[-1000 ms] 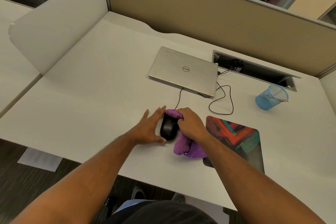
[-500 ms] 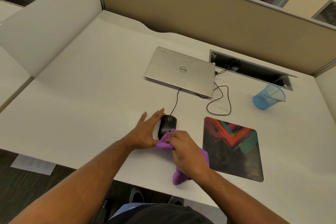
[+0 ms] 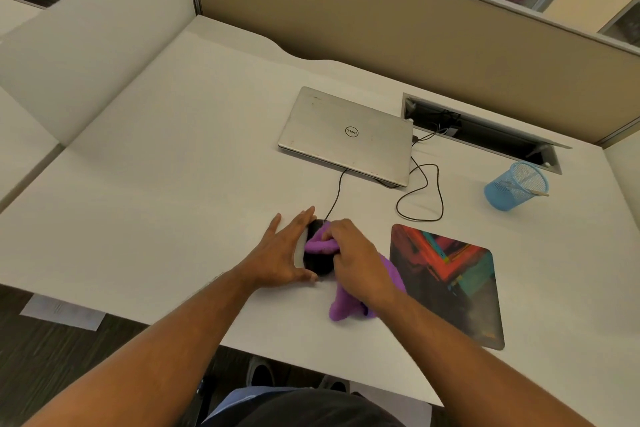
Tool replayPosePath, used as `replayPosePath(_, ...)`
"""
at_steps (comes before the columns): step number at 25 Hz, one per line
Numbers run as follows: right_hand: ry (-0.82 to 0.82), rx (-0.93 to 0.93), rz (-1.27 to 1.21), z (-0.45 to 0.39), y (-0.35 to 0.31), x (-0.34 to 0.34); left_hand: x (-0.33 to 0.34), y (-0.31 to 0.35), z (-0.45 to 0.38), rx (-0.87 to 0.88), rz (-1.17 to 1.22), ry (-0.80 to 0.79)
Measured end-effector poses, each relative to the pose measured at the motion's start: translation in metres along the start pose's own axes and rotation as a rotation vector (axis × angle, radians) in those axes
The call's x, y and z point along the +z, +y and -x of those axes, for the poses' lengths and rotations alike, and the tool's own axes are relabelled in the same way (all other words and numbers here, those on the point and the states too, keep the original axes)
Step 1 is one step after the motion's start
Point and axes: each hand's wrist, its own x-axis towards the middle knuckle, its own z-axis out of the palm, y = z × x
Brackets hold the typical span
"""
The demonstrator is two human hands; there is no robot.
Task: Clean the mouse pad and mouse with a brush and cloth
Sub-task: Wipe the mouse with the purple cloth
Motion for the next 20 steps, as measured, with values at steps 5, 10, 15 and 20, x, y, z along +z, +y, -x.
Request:
replayPosePath(5,-0.019,-0.112,0.072,0.043,0.006,0.017,0.003,-0.002,-0.001,0.01,-0.007,0.026)
replayPosePath(10,0.097,0.17,-0.086,-0.02,0.017,-0.001,0.002,-0.004,-0.002,-0.007,-0.026,0.007)
replayPosePath(15,0.031,0.225,-0.002,-0.048,0.021,-0.003,0.001,-0.002,-0.002,-0.018,-0.022,0.002)
replayPosePath(20,0.13,0.05,-0.04,0.02,-0.001,0.021,0.003,-0.003,0.0,0.006,0.002,0.017)
